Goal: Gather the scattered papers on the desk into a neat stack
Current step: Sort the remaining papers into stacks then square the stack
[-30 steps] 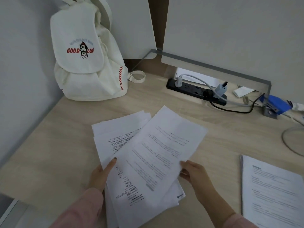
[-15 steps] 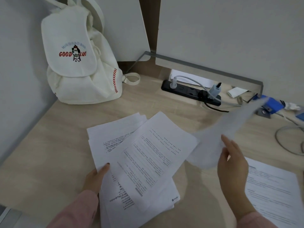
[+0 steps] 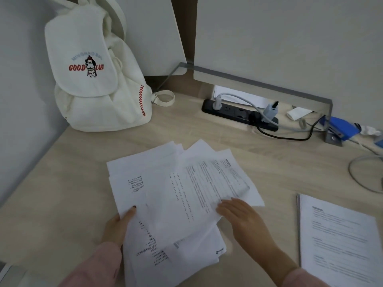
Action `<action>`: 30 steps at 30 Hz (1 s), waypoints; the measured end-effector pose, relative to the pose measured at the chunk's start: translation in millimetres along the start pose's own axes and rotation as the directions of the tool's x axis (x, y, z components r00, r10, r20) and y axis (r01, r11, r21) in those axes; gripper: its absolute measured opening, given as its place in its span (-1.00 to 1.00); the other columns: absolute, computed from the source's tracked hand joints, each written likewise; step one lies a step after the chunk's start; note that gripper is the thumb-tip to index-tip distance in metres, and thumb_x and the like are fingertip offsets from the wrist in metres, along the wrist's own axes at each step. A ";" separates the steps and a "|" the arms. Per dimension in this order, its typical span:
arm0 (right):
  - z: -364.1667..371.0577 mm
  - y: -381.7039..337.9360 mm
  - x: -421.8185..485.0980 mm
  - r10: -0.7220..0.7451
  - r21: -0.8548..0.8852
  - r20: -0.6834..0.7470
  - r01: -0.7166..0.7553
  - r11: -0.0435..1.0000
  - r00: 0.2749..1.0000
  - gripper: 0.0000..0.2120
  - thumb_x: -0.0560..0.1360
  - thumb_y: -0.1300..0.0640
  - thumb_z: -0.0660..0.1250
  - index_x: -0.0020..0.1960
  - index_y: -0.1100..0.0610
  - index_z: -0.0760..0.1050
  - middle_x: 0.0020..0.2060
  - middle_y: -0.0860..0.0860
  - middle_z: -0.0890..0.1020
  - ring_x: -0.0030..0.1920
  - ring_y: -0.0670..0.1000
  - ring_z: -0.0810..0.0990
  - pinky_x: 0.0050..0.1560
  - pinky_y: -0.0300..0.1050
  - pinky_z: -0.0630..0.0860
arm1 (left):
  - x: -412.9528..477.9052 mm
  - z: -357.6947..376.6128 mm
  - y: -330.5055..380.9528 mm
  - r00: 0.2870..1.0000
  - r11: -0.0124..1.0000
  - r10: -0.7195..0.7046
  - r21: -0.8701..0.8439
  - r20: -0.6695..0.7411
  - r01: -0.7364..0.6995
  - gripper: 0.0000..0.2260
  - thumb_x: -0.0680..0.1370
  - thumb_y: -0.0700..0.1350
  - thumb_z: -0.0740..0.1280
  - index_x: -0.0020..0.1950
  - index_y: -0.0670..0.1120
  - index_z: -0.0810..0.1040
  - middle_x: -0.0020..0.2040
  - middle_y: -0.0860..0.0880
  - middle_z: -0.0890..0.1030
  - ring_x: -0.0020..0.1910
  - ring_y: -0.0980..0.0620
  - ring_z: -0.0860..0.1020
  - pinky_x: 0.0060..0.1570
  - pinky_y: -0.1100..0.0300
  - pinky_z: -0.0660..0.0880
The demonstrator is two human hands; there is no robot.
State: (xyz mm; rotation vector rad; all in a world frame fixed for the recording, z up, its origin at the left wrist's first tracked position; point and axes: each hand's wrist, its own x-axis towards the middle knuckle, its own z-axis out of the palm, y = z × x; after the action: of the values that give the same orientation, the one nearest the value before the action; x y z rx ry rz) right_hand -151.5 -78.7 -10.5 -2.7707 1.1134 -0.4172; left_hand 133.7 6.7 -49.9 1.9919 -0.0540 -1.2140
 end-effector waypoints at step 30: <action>20.8 -47.8 131.8 0.581 0.516 0.672 -0.853 0.077 0.459 -0.71 0.50 0.15 0.19 -0.39 0.20 0.37 -0.47 0.12 0.54 -0.54 0.06 0.50 -0.26 -0.02 0.62 | -1.3 -1.7 -8.1 0.997 0.987 0.023 -0.160 0.069 -0.012 -0.75 0.48 -0.09 0.38 0.12 -0.15 0.56 -0.01 -0.14 0.64 0.00 -0.17 0.59 0.14 -0.11 0.50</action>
State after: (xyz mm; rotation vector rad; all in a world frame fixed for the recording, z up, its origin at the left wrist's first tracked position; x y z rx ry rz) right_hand -22.8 -135.3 7.3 -1.0856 1.5106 -0.2389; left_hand 131.5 13.9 -53.7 1.8069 -0.0090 -1.2384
